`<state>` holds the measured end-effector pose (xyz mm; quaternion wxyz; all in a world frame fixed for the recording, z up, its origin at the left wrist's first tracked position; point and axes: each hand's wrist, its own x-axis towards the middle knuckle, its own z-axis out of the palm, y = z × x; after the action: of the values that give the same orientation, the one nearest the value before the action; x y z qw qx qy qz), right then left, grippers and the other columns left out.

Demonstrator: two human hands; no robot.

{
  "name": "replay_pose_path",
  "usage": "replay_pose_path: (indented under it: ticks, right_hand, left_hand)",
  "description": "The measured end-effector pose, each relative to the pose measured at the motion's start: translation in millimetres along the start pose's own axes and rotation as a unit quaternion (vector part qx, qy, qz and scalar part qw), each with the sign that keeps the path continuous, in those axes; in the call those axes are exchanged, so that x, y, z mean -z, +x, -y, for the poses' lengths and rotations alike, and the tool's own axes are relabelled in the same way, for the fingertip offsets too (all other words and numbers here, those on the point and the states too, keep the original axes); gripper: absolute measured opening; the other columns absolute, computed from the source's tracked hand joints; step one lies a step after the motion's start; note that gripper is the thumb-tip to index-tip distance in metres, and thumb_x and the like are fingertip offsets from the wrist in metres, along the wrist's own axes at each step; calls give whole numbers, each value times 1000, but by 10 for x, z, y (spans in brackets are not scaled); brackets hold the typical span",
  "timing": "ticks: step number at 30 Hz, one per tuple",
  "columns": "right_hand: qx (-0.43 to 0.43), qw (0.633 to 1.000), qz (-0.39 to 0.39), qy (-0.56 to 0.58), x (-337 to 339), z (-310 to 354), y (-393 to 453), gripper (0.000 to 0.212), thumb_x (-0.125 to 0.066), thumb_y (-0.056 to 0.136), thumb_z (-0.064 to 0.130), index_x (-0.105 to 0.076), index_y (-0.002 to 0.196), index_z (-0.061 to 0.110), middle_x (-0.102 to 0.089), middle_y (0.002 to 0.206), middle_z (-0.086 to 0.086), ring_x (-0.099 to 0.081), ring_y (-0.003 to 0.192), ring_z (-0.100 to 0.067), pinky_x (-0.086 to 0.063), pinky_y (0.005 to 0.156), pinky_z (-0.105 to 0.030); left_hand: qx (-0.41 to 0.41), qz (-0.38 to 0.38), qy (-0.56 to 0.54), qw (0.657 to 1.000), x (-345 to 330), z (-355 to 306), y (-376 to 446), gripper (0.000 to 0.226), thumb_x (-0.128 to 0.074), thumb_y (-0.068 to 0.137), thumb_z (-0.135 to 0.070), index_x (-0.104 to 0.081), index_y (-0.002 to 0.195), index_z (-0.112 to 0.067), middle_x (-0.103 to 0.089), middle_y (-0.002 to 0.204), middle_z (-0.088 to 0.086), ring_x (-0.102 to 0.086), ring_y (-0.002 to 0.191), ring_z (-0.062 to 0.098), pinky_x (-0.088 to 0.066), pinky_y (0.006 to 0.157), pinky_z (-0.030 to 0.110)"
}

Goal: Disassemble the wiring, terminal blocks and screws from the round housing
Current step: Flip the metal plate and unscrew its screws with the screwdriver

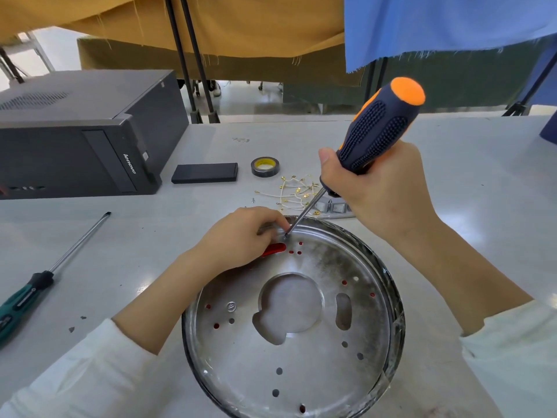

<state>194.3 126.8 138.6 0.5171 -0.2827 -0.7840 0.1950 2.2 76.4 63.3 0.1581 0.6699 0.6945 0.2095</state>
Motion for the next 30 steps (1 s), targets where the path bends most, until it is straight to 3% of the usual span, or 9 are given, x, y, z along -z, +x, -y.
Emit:
replay_pose_path:
  ticks: [6,14,19,21,26,30]
  right_hand:
    - [6,1000,0,7,1,-3,-13,37,-61,84,31,-42,57,14,-47,50,4,-49,55,-15,-33,49,-11]
    - [15,999,24,20,-12,11,1,42,-63,83,28,-32,56,32,-47,49,19,-46,48,-1,-30,48,-7]
    - [-15,999,25,22,-32,65,45,36,-63,83,33,-40,56,25,-49,47,9,-51,51,-8,-35,47,-11]
    - [-35,999,17,9,-59,89,90,37,-65,84,36,-44,57,21,-53,50,4,-54,53,-14,-42,47,-21]
    - [-53,994,55,-73,-132,173,290,38,-66,81,46,-44,60,24,-51,53,7,-52,55,-11,-46,55,-29]
    - [-70,987,60,-129,-220,217,393,39,-64,81,47,-40,57,28,-48,52,8,-47,52,-10,-34,48,-26]
  left_hand:
    - [9,-7,-8,1000,-9,25,15,21,-56,93,-15,-69,100,-30,-67,107,-6,-59,100,15,-48,91,37]
    - [-9,-5,3,1000,-12,26,14,20,-58,93,-16,-72,101,-28,-66,108,-9,-59,101,15,-47,92,36]
    - [-8,-3,11,1000,-10,28,26,22,-57,92,-13,-71,100,-27,-66,109,-8,-58,102,13,-47,94,33]
    - [-8,-3,13,1000,-12,24,29,23,-56,92,-11,-71,100,-27,-66,108,-8,-58,102,14,-47,94,32]
    - [-3,6,19,1000,-7,21,40,23,-55,93,-12,-70,102,-27,-66,110,-7,-58,102,14,-47,95,33]
    - [-2,9,24,1000,1,20,43,26,-53,93,-9,-71,105,-25,-66,112,-6,-58,103,15,-46,95,31]
